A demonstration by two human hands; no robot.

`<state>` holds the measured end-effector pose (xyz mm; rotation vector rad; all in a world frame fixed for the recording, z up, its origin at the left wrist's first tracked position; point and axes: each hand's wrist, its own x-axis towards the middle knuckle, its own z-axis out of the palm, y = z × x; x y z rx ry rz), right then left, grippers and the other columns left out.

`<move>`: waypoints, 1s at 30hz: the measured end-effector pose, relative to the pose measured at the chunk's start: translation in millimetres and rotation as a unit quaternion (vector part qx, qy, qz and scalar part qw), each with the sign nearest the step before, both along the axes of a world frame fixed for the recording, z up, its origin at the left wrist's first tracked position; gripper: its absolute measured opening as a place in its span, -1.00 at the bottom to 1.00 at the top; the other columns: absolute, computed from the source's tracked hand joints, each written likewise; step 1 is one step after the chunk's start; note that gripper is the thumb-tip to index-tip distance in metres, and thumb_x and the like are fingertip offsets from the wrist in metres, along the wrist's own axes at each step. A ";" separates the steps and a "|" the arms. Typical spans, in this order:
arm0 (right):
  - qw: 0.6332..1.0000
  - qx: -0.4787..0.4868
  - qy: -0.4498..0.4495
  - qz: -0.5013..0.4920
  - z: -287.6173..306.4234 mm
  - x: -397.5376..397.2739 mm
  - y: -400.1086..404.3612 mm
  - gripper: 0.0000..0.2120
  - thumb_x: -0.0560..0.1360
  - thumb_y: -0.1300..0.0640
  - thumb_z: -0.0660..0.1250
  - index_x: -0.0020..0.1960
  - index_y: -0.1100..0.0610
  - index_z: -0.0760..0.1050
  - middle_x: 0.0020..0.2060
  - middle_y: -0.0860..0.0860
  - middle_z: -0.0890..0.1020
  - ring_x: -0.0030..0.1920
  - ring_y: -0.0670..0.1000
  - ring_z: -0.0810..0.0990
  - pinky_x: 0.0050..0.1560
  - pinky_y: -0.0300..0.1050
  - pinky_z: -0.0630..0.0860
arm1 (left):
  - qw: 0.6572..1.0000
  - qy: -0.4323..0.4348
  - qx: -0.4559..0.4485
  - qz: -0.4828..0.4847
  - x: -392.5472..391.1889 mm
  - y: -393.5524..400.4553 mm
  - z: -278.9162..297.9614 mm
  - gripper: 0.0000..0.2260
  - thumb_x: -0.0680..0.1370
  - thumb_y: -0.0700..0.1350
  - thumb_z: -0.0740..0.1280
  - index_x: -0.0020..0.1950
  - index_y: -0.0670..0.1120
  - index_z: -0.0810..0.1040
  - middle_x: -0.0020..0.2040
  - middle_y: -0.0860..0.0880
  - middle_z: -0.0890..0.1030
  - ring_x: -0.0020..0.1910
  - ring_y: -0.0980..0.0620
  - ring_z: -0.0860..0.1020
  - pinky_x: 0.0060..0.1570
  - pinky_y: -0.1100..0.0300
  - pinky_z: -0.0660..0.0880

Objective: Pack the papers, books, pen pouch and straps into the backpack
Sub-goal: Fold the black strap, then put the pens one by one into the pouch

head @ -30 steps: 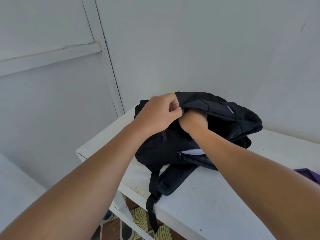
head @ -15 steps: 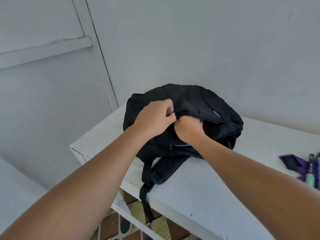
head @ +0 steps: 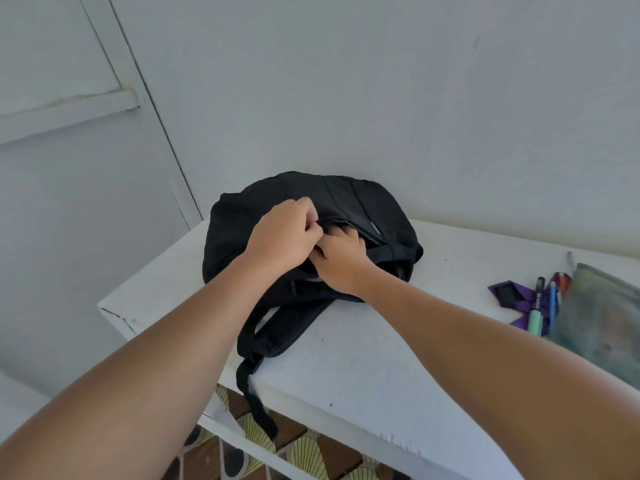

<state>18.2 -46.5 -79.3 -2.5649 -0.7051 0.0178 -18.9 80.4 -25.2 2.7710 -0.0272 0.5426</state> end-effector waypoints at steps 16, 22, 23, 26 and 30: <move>0.927 0.302 0.009 -0.222 -11.4 -32.4 -130.3 -0.87 0.65 -0.04 0.28 0.01 -0.07 0.59 -0.28 -0.10 0.62 -0.25 -0.09 0.56 -0.32 -0.24 0.38 | 0.991 -0.028 -0.045 -0.124 9.7 -123.5 -10.6 -0.91 0.58 -0.03 0.33 0.04 -0.02 0.53 -0.05 0.01 0.54 -0.03 -0.02 0.51 -0.05 -0.04 0.57; 0.877 0.282 -0.009 -0.389 -17.5 -59.6 -259.2 -0.87 0.65 -0.04 0.28 0.10 -0.06 0.58 -0.22 -0.10 0.66 -0.25 -0.07 0.62 -0.23 -0.14 0.48 | 0.973 0.058 -0.057 -0.216 21.0 -246.0 -37.7 -0.91 0.58 -0.01 0.31 -0.02 -0.01 0.53 -0.07 0.02 0.62 -0.08 -0.04 0.58 -0.10 0.03 0.55; 0.871 0.272 -0.009 -0.410 -17.3 -65.6 -278.0 -0.85 0.66 -0.04 0.28 0.13 -0.04 0.58 -0.15 -0.11 0.67 -0.21 -0.05 0.62 -0.19 -0.14 0.48 | 0.969 0.073 -0.053 -0.230 20.3 -265.1 -40.2 -0.91 0.57 0.00 0.31 -0.02 -0.01 0.53 -0.06 0.02 0.63 -0.06 -0.05 0.58 -0.08 0.02 0.55; 0.847 0.244 -0.011 -0.471 -21.9 -78.9 -327.1 -0.79 0.63 -0.03 0.31 0.20 0.02 0.57 -0.01 -0.06 0.69 -0.03 0.02 0.65 -0.02 -0.08 0.53 | 0.957 0.101 -0.028 -0.269 15.7 -316.3 -45.5 -0.90 0.55 0.01 0.33 -0.05 0.00 0.53 -0.04 -0.02 0.64 -0.03 -0.10 0.59 -0.05 0.00 0.57; 0.840 0.157 0.034 -0.519 -29.3 -92.0 -363.6 -0.57 0.59 -0.09 0.35 0.39 0.07 0.45 0.27 0.13 0.57 0.24 0.17 0.56 0.27 0.08 0.54 | 0.947 0.140 0.044 -0.286 7.3 -355.9 -55.1 -0.80 0.56 0.09 0.33 0.05 -0.02 0.53 0.03 -0.07 0.63 0.00 -0.14 0.58 0.02 -0.02 0.58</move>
